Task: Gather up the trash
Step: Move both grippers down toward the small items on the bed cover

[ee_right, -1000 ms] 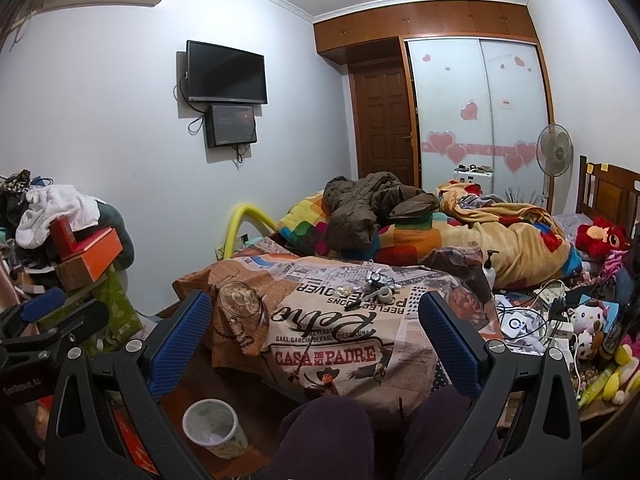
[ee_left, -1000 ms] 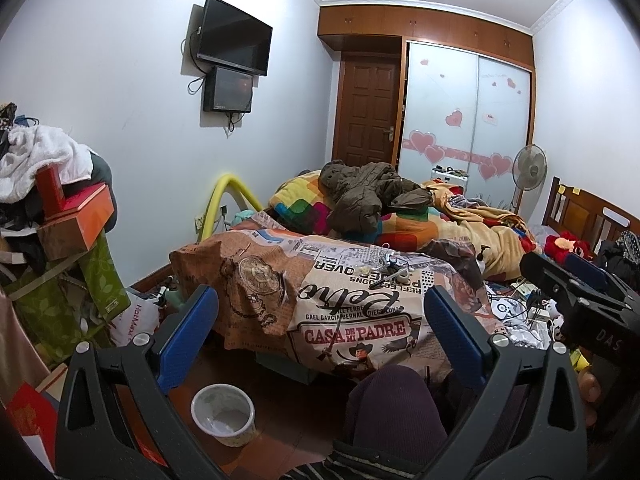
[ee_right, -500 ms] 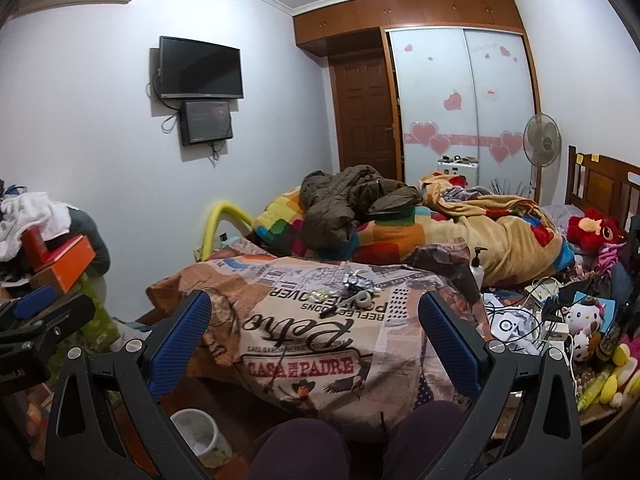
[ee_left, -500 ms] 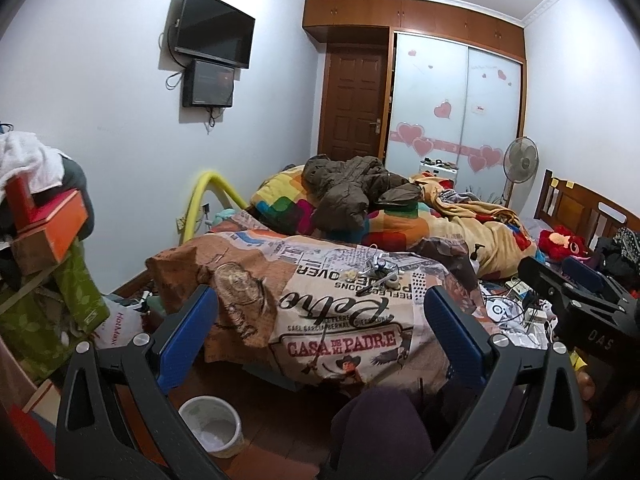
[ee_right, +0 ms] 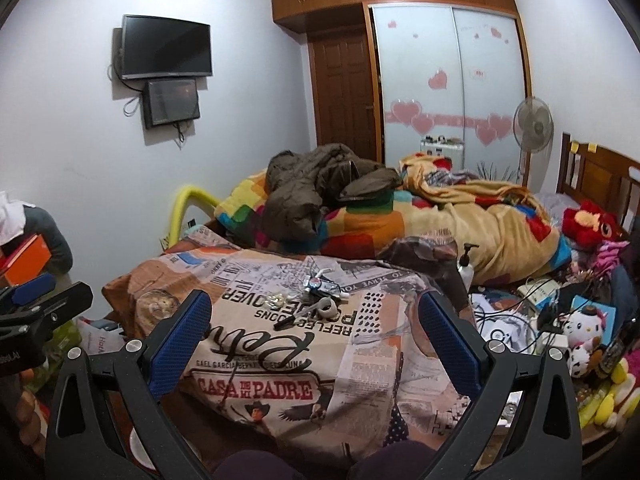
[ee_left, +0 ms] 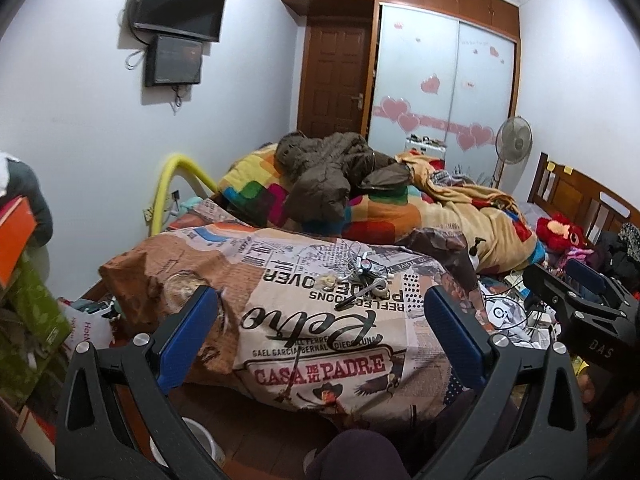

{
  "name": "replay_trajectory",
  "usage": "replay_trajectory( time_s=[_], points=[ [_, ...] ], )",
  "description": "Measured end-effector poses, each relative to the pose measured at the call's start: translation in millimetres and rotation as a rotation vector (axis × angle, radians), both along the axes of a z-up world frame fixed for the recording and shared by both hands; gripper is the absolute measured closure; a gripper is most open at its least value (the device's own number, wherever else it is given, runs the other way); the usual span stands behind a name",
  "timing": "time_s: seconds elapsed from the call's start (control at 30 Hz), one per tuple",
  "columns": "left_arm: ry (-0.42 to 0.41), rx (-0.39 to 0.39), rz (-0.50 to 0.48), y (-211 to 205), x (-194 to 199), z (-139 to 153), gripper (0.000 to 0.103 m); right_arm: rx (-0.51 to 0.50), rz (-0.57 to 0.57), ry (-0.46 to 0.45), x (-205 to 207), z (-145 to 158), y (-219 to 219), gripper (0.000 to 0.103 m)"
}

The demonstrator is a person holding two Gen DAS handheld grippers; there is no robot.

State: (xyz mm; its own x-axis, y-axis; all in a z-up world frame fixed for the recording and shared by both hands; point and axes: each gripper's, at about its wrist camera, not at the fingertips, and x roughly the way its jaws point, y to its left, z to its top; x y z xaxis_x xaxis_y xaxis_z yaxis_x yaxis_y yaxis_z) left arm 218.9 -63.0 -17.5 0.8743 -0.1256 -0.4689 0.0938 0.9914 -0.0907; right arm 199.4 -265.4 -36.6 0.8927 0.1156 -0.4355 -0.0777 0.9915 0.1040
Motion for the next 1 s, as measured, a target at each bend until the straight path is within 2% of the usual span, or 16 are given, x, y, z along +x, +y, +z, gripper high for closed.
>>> replay_trajectory(
  time_s=[0.13,0.37,0.47,0.6,0.63,0.67,0.73,0.9,1.0],
  points=[
    [0.032,0.023,-0.014,-14.8,43.2,-13.4,0.0,0.02,0.001,0.048,33.3,-13.7,-9.2,0.0],
    [0.131,0.011,-0.053,-30.7,116.4,-50.2,0.0,0.042,0.003,0.146,90.5,-51.8,-23.5,0.0],
    [0.174,0.01,-0.06,-35.8,149.5,-71.7,0.0,0.062,0.011,0.213,119.3,-72.7,-29.9,0.01],
    [0.242,-0.006,-0.079,-39.8,186.4,-106.4,0.0,0.102,0.033,0.338,162.6,-110.1,-36.4,0.029],
    [0.266,-0.01,-0.082,-40.2,197.9,-118.7,0.004,0.108,0.037,0.359,170.2,-116.5,-36.2,0.036],
    [0.282,-0.01,-0.085,-40.6,206.0,-127.1,0.007,0.116,0.044,0.382,180.5,-124.2,-35.8,0.039],
    [0.325,-0.013,-0.097,-41.4,222.5,-145.0,0.02,0.116,0.077,0.413,196.1,-135.7,-31.7,0.039],
    [0.423,-0.058,-0.153,-43.8,263.9,-186.9,0.035,0.087,0.145,0.465,229.1,-161.9,-21.6,0.04],
    [0.466,-0.048,-0.198,-52.1,281.0,-208.4,0.044,0.074,0.171,0.502,247.4,-177.7,-21.4,0.042]
  ],
)
